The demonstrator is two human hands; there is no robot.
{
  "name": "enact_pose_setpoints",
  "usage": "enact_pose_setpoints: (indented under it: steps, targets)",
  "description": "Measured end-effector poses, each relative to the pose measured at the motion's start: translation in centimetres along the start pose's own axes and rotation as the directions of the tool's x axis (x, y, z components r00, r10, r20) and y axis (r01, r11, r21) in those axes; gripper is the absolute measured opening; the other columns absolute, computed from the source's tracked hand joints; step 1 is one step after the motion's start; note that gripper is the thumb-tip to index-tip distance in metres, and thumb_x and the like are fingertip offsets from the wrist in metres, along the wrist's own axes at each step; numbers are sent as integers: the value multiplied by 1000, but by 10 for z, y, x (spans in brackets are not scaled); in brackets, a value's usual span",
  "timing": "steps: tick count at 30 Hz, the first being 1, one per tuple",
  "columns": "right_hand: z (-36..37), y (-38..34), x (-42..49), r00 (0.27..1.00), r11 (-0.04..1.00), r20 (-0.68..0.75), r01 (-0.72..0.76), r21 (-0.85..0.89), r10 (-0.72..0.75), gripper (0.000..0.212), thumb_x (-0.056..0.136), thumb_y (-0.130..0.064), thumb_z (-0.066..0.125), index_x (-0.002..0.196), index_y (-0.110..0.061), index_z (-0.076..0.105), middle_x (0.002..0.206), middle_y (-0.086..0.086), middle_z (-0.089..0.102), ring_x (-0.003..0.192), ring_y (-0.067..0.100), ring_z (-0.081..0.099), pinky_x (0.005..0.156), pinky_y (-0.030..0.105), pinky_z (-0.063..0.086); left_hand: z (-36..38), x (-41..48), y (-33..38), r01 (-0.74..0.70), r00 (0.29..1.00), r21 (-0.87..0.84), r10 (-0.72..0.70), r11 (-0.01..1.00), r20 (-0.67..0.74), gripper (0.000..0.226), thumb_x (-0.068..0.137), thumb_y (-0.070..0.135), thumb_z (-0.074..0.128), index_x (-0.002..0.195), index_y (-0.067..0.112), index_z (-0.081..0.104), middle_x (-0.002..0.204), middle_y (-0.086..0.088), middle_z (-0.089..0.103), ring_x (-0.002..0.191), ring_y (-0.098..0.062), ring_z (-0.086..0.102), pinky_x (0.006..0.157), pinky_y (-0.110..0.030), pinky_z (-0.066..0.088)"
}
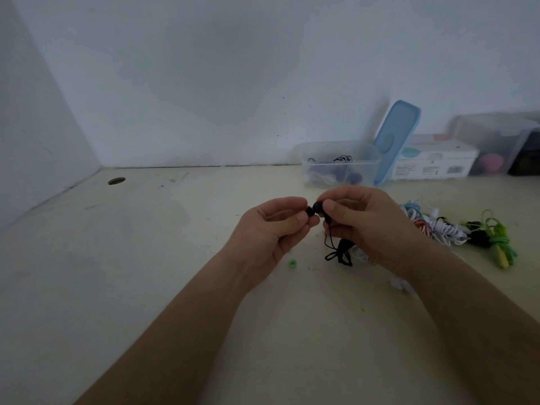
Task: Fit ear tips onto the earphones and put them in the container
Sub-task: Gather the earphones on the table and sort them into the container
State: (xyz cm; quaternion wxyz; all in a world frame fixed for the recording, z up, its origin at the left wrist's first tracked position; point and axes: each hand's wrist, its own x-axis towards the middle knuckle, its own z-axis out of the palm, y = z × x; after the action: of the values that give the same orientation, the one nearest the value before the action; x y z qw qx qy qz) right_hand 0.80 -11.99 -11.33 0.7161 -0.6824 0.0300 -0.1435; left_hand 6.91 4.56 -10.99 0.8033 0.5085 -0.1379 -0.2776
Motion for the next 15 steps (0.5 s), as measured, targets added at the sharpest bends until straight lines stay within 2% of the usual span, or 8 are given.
enact_pose_setpoints:
  steps: [5,8,12,15]
  targets:
    - [0,2,1,1000,999,20,-24,33,24,10,88,-9,63,93,-9,72,85,15,72,72,21,65,69,29,56,-1,0,0,2,1000,-7,-2,1000,17,19,87,-11,57,96,2,67,87,-14,74,80,-18,74,75,-20,59]
    - [1,1,0,999,997,36,-36,67,33,16,81,-16,65,93,-9,72,85,17,72,71,20,65,69,28,56,-1,1,0,4,1000,-11,-4,1000,25,19,87,-10,57,97,2,67,89,-15,74,81,-18,74,75,-20,59]
    - [3,1,0,1000,992,14,-28,123,26,19,77,-16,66,92,-7,71,80,13,72,69,19,65,66,26,57,0,0,1,7,1000,-22,-6,1000,27,18,87,-11,57,95,1,68,88,-14,74,79,-18,74,77,-21,59]
    - [3,1,1,1000,988,-5,-22,154,23,20,77,-15,66,93,-5,70,79,12,72,69,19,65,63,25,57,2,-1,1,6,999,-40,-4,999,34,17,86,-10,57,92,2,68,87,-14,75,78,-18,74,73,-20,59]
